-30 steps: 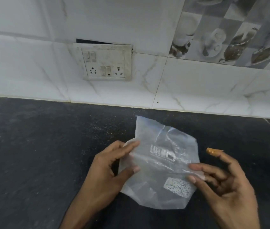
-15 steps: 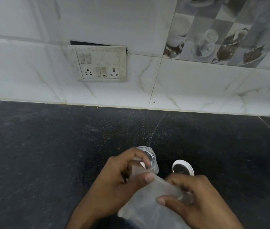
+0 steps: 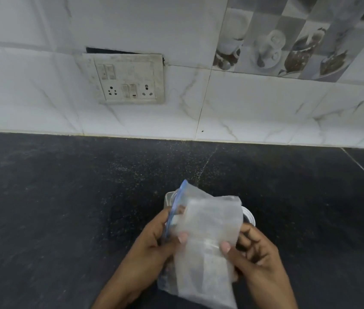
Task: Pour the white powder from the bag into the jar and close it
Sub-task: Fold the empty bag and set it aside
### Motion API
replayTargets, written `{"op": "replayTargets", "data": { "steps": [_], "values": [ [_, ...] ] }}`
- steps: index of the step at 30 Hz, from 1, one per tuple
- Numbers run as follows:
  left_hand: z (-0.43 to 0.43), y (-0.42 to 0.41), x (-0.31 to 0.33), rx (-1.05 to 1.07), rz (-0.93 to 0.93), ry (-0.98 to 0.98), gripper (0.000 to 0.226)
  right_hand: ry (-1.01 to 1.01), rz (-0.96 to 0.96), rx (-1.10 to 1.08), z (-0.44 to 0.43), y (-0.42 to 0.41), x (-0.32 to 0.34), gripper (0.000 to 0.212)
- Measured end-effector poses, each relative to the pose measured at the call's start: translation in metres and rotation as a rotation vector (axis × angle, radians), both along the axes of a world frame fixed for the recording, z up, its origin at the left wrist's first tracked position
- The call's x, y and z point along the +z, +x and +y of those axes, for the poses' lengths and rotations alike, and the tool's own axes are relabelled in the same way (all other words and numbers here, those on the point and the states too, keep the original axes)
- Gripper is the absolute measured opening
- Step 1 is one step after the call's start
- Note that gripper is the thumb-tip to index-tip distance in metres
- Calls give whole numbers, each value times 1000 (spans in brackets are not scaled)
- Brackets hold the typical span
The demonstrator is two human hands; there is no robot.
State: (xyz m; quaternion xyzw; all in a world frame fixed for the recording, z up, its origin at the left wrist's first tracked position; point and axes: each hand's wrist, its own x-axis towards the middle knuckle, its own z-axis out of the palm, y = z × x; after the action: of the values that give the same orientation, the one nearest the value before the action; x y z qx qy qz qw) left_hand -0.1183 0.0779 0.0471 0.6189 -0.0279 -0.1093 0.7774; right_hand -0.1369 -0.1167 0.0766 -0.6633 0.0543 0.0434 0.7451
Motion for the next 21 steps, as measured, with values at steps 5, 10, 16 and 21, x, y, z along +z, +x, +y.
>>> {"op": "replayTargets", "data": {
  "steps": [5, 10, 16, 21],
  "values": [
    [-22, -8, -17, 71, 53, -104, 30, 219, 32, -63, -10, -8, -9, 21],
    [-38, -16, -26, 148, 11, -134, 39, 172, 172, 38, -20, -23, -10, 36],
    [-35, -34, -19, 62, 64, -86, 38, -158, 24, -34, -37, -33, -13, 29],
    [-30, -70, -17, 211, -33, 242, 41, -275, -88, 43, -29, -30, -17, 26]
  ]
}}
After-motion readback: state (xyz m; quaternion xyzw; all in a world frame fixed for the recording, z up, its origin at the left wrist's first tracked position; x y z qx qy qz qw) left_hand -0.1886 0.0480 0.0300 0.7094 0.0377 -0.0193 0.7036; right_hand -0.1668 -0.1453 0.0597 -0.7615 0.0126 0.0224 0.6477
